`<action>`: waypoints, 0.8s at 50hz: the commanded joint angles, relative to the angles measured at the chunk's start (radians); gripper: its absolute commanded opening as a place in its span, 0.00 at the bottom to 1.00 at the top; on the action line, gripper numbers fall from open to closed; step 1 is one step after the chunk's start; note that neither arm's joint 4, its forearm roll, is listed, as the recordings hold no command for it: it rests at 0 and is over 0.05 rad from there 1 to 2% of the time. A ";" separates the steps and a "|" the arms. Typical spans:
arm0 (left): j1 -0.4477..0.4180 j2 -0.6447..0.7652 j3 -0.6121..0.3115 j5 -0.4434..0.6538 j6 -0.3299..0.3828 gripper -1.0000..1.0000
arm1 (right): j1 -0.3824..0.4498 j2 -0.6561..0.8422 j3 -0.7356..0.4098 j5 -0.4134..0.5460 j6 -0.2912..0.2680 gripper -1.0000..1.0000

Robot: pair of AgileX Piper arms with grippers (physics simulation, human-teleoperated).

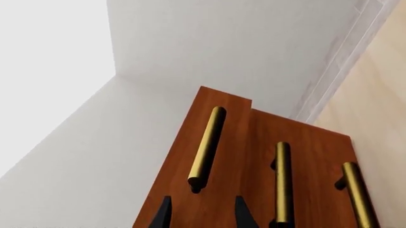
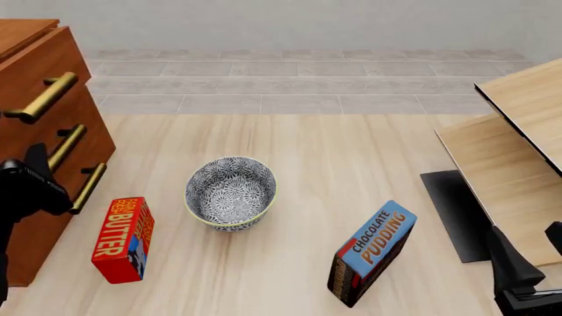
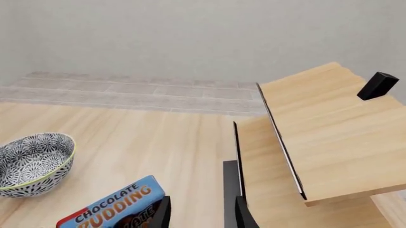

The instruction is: Close the top drawer of the cabinet.

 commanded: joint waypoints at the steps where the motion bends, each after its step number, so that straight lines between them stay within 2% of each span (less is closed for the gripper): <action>1: 0.046 0.000 0.003 -0.005 0.001 1.00 | -0.001 0.000 0.000 0.002 -0.001 1.00; 40: 0.096 0.008 -0.005 -0.005 0.009 1.00 | 0.005 0.000 0.000 0.004 -0.003 1.00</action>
